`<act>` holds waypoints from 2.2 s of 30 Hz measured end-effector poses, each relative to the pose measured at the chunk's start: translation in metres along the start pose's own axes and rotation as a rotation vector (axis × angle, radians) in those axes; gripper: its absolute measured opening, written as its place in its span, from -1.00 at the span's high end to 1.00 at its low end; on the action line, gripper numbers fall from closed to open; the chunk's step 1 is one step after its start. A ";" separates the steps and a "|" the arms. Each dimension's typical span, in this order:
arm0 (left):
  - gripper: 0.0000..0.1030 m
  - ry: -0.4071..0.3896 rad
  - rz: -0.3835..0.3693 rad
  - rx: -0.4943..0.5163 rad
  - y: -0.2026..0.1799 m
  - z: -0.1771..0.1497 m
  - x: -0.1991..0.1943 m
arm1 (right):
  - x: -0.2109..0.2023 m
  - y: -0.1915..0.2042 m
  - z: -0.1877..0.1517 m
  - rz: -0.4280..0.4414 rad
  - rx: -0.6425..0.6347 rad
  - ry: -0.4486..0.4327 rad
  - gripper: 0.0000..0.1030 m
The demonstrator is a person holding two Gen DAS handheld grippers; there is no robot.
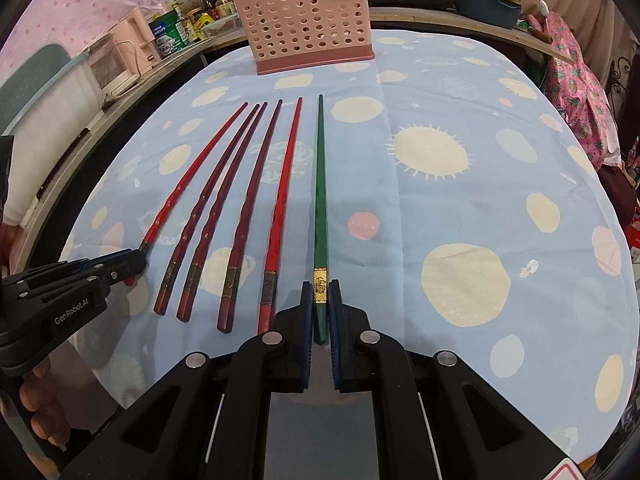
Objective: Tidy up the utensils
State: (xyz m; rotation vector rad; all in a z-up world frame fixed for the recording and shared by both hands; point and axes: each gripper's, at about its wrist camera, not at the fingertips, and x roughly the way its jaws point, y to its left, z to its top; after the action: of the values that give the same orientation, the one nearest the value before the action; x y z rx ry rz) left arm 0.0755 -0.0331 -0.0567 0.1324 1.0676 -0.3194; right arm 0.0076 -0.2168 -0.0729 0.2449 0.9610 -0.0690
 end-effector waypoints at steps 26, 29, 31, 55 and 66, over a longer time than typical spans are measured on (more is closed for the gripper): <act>0.85 -0.219 -0.049 -0.100 0.023 0.081 -0.101 | -0.105 -0.033 0.094 0.017 0.067 -0.320 0.86; 0.85 -0.251 -0.039 -0.103 0.027 0.098 -0.109 | -0.112 -0.037 0.111 0.019 0.070 -0.355 0.86; 0.85 -0.277 -0.032 -0.103 0.028 0.111 -0.115 | -0.116 -0.038 0.121 0.020 0.070 -0.376 0.86; 0.92 -0.488 -0.039 -0.113 0.028 0.264 -0.166 | -0.129 -0.047 0.252 0.136 0.136 -0.519 0.86; 0.94 -0.635 -0.085 -0.124 0.009 0.344 -0.206 | -0.134 -0.034 0.351 0.150 0.135 -0.632 0.86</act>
State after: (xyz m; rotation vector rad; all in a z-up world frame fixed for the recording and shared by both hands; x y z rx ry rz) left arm 0.2760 -0.0739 0.2883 -0.1222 0.4608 -0.3397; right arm 0.2073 -0.3398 0.2230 0.3903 0.3082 -0.0677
